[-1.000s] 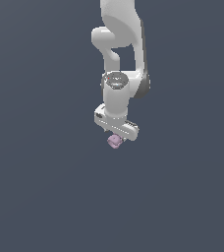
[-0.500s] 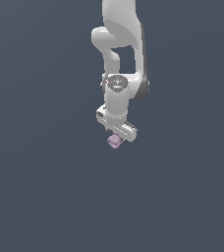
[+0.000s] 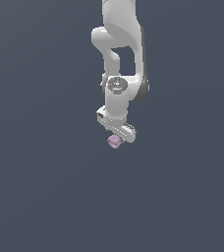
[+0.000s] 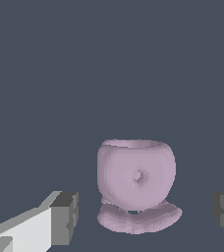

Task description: Pick up the object and move it to a goal position.

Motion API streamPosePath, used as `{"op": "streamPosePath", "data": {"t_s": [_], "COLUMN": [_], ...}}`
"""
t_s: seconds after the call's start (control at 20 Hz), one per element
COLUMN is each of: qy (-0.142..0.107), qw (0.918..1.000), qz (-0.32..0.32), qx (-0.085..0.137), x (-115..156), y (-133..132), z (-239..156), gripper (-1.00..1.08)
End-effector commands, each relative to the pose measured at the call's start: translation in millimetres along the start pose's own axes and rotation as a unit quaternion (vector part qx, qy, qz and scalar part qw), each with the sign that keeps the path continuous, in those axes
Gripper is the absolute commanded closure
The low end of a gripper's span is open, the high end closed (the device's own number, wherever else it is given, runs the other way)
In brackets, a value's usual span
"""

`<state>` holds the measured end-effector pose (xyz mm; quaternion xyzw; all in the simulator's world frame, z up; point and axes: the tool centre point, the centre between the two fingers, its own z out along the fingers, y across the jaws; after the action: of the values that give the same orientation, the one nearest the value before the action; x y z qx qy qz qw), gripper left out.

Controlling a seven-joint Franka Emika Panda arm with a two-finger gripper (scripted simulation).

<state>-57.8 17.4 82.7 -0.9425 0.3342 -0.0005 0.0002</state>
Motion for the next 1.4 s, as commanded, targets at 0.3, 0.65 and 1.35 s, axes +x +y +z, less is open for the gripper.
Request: {"op": "streamPosePath", "data": {"t_s": [0.3, 0.65, 1.35], "qy": [0.000, 0.000, 0.000], "qw": [1.0000, 1.0000, 1.0000], "qz": [0.002, 0.002, 0.002], "qx": [0.000, 0.000, 0.000], "x": [-1.0, -0.6, 5.1], "y": [1.2, 0.6, -0.2], "z": [36.4, 43.2, 42.2], "gripper": [-0.92, 1.08, 1.08]}}
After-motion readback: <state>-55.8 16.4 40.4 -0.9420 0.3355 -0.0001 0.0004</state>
